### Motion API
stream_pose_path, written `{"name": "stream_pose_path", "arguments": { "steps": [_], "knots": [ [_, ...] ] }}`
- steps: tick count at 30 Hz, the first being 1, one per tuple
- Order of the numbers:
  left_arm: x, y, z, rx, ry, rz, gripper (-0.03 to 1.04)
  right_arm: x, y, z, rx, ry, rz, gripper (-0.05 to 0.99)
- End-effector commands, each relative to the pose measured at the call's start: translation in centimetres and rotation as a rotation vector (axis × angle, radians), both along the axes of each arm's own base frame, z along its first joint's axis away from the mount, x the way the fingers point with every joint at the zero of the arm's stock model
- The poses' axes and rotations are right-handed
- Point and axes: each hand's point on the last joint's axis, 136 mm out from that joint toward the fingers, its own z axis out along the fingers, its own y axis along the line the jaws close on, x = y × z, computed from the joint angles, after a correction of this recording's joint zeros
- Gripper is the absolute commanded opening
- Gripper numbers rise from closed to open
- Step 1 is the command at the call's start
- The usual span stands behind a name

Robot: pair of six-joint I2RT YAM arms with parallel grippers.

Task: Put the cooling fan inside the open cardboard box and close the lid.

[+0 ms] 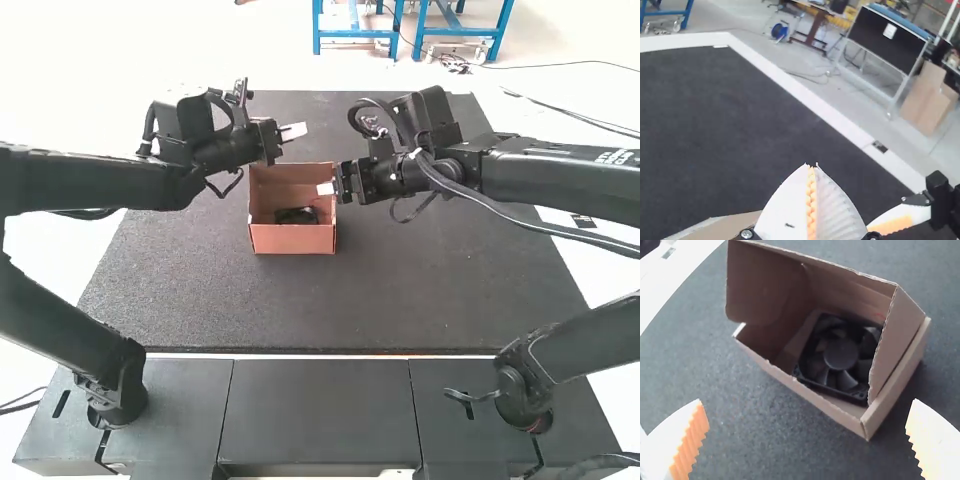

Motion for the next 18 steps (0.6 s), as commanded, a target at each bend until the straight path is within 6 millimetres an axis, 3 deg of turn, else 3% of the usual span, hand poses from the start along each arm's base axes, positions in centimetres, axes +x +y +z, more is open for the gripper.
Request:
{"name": "stream_pose_path", "arguments": {
  "steps": [1,8,18],
  "knots": [
    [1.8,0.1,-0.4,0.001,0.002,0.04,0.03,-0.8,0.4,2.7,0.042,-0.035,0.036,0.91],
    [1.9,-0.3,-4.0,0.072,0.084,0.028,0.03,-1.7,0.0,2.8,0.053,-0.011,0.042,0.91],
    [-0.4,-0.7,-8.2,0.161,0.162,-0.014,0.03,-2.3,0.0,2.8,0.072,0.01,0.057,0.91]
  ]
}}
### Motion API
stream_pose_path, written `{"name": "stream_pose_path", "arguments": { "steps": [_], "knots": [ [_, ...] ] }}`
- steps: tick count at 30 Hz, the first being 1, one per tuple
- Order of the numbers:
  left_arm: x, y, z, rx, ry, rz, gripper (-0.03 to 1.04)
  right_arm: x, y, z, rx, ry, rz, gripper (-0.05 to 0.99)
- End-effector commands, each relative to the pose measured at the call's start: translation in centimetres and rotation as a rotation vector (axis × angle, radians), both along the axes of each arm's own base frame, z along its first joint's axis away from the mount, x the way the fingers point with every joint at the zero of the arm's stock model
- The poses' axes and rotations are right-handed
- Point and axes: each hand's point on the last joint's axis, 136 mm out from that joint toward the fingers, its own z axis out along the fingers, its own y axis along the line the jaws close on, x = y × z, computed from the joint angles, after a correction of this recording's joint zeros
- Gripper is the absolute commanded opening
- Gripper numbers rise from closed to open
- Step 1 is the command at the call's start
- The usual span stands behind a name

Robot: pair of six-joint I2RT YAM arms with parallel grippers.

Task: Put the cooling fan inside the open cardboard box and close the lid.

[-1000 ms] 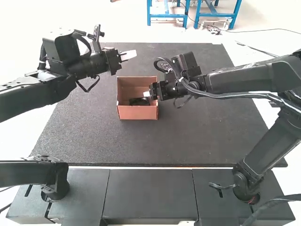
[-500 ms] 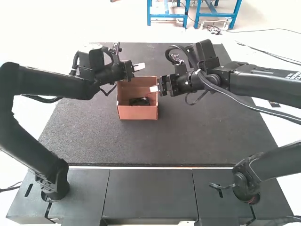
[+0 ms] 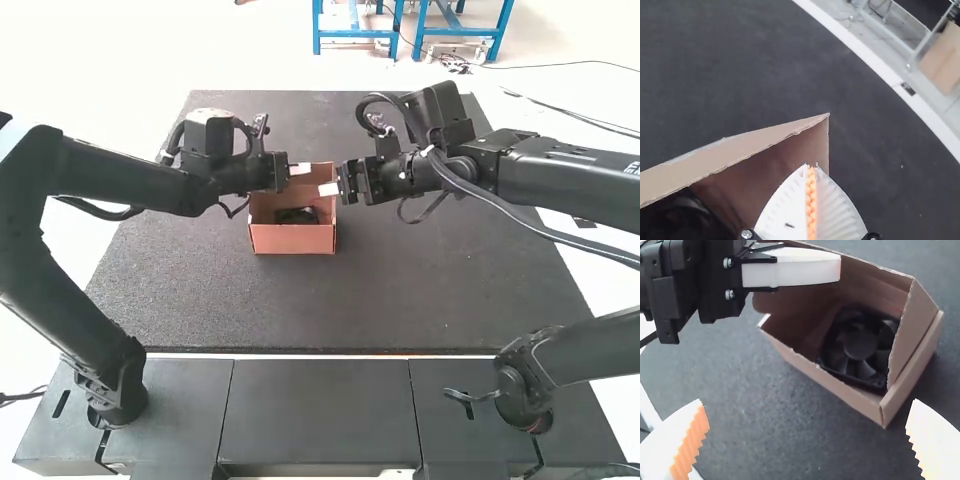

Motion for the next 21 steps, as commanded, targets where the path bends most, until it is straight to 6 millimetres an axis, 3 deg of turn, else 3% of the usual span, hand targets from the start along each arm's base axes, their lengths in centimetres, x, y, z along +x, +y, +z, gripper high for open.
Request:
{"name": "stream_pose_path", "arguments": {
  "steps": [1,9,11,18,21],
  "knots": [
    [-0.8,-0.1,-0.7,0.024,-0.005,-0.014,0.03,-0.5,0.3,1.6,0.041,-0.016,0.02,0.91],
    [-1.6,-0.8,-0.9,0.019,-0.017,-0.039,0.03,-1.0,0.2,0.4,0.032,0.009,0.03,0.91],
    [-1.4,-0.8,0.7,-0.002,-0.051,-0.036,0.03,-1.1,0.1,-0.1,0.027,0.019,0.03,0.91],
    [0.0,-1.2,9.1,-0.084,-0.184,-0.021,0.03,-1.7,0.2,-1.2,0.02,0.039,0.045,0.91],
    [2.0,-0.2,10.7,-0.093,-0.224,0.031,0.03,-1.8,0.3,-1.4,0.025,0.048,0.048,0.91]
  ]
}}
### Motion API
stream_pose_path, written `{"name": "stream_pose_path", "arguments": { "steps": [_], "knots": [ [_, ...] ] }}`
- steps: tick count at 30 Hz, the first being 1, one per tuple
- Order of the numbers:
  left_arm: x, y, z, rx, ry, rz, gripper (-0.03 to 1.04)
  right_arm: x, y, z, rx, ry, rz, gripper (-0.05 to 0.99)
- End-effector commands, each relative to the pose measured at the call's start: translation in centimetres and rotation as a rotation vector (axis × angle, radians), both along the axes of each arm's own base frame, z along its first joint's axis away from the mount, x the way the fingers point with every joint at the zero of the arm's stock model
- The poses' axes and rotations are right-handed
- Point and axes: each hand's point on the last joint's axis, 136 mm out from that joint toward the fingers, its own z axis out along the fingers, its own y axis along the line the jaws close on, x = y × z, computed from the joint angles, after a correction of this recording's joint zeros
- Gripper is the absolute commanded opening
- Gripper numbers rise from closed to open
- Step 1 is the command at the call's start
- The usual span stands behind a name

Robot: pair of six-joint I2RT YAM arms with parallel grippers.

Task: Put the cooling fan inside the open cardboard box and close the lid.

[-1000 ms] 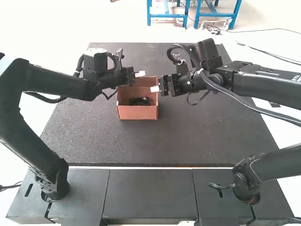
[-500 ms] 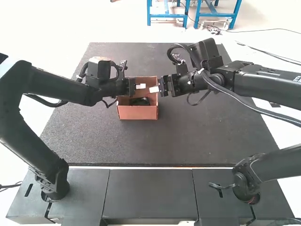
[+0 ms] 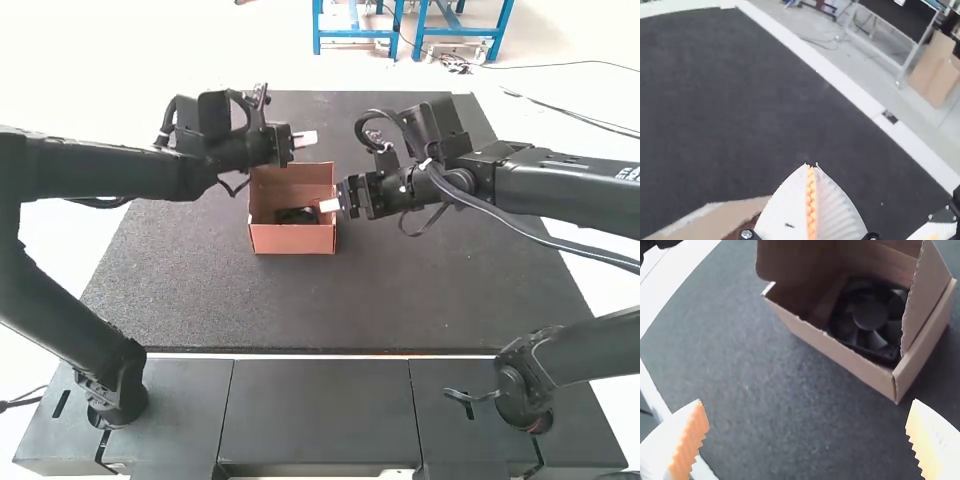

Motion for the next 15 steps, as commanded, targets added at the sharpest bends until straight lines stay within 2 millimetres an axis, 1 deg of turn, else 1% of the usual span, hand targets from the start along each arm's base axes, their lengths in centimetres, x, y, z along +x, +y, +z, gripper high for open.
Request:
{"name": "stream_pose_path", "arguments": {
  "steps": [1,4,7,9,11,15],
  "knots": [
    [2.4,1.4,2.8,-0.029,-0.061,0.064,0.03,-0.7,0.4,0.8,0.036,-0.004,0.018,0.91],
    [5.5,3.5,0.7,0.001,-0.037,0.13,0.03,-0.7,0.5,0.8,0.041,0.005,0.019,0.91],
    [7.3,4.9,-2.3,0.067,-0.026,0.166,0.03,-0.8,0.5,0.8,0.041,0.007,0.02,0.91],
    [7.6,5.2,-4.3,0.099,-0.001,0.166,0.03,-0.7,0.5,0.9,0.044,0.006,0.019,0.91],
    [7.5,5.1,-6.2,0.139,0.016,0.158,0.03,-0.8,0.6,0.9,0.047,0.008,0.022,0.91],
    [6.5,5.1,-8.6,0.174,0.052,0.142,0.03,-0.7,0.5,1.0,0.052,0.011,0.023,0.91]
  ]
}}
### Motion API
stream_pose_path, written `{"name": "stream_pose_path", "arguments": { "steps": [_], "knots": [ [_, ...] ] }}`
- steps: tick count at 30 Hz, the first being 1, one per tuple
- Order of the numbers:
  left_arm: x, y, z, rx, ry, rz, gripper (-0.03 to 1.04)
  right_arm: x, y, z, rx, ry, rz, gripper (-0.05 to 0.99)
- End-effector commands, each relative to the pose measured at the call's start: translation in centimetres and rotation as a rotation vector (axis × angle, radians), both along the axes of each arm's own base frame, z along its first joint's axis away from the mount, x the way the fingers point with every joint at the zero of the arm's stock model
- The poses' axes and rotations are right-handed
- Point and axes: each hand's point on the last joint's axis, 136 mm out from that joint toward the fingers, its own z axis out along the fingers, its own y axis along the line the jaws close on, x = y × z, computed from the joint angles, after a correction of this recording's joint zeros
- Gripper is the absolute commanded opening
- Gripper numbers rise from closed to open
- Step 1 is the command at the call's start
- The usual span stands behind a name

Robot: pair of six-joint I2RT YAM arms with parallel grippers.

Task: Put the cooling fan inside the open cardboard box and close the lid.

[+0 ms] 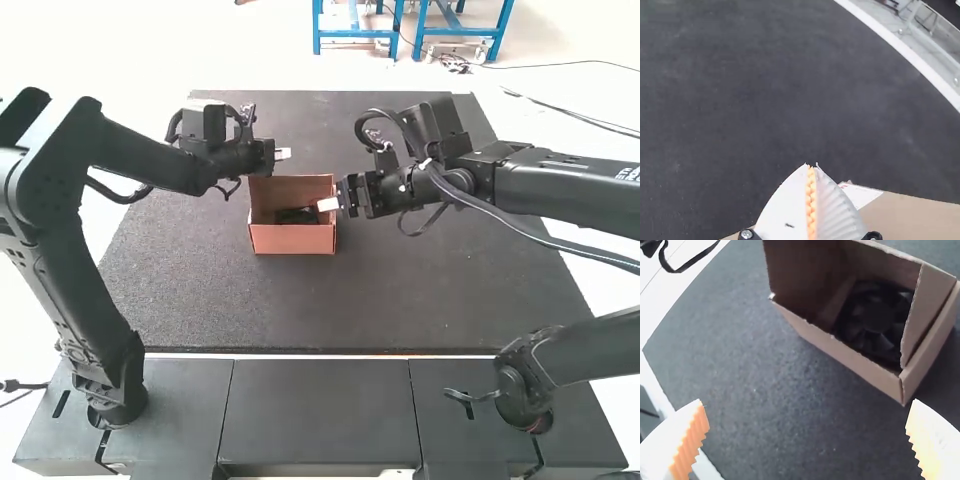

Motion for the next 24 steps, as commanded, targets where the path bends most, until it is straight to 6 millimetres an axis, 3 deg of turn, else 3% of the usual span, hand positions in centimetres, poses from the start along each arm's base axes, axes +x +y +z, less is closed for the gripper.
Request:
{"name": "stream_pose_path", "arguments": {
  "steps": [1,9,24],
  "knots": [
    [-0.8,-0.6,0.1,0.035,-0.037,-0.032,0.03,-0.6,0.2,0.8,0.033,0.0,0.018,0.91],
    [-3.0,-1.8,-0.8,0.063,0.003,-0.082,0.03,-0.7,0.2,0.4,0.033,0.008,0.022,0.91],
    [-7.1,-1.4,-3.9,0.073,0.084,-0.112,0.03,-0.8,0.2,0.0,0.037,0.014,0.016,0.91]
  ]
}}
